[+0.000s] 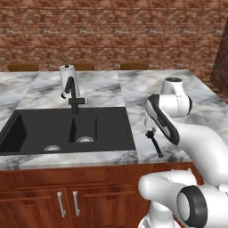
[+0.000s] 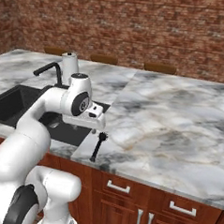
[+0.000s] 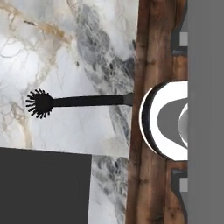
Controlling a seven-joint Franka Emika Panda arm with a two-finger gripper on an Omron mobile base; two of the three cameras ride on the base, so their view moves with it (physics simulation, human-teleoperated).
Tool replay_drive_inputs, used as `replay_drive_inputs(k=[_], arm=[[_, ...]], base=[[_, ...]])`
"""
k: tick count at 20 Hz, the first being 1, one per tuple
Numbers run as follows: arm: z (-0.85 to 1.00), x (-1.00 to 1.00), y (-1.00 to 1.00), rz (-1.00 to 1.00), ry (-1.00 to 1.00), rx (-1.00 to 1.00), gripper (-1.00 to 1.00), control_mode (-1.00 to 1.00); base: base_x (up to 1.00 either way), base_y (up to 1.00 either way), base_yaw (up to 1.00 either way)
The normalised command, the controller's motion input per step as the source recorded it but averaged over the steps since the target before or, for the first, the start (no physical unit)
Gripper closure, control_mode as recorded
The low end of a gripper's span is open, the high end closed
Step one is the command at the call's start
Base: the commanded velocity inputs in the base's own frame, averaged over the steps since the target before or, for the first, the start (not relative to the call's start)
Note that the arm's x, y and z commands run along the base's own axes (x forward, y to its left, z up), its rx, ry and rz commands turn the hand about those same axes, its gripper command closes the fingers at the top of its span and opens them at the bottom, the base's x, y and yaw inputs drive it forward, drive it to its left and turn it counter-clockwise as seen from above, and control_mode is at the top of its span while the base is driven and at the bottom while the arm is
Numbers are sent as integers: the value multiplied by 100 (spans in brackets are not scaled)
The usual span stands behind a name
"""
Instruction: Grab the spray bottle from the cabinet, then place it next to the cutting board for sanitizing. Then grab the dish brush from the countertop next to the sink and place it next to the cutting board.
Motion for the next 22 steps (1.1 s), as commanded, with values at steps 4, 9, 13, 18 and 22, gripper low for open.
replay_drive_inputs(k=[4,9,13,18,22], arm=[[-52,34,-20,0,5,0,-100,-100],[-47,35,-11,0,4,0,-100,-100],[-47,36,-6,0,5,0,-100,-100],[-47,36,-4,0,4,0,-100,-100],[-37,37,-4,0,2,0,-100,-100]], base=[[0,0,0],[0,0,0],[0,0,0],[0,0,0],[0,0,0]])
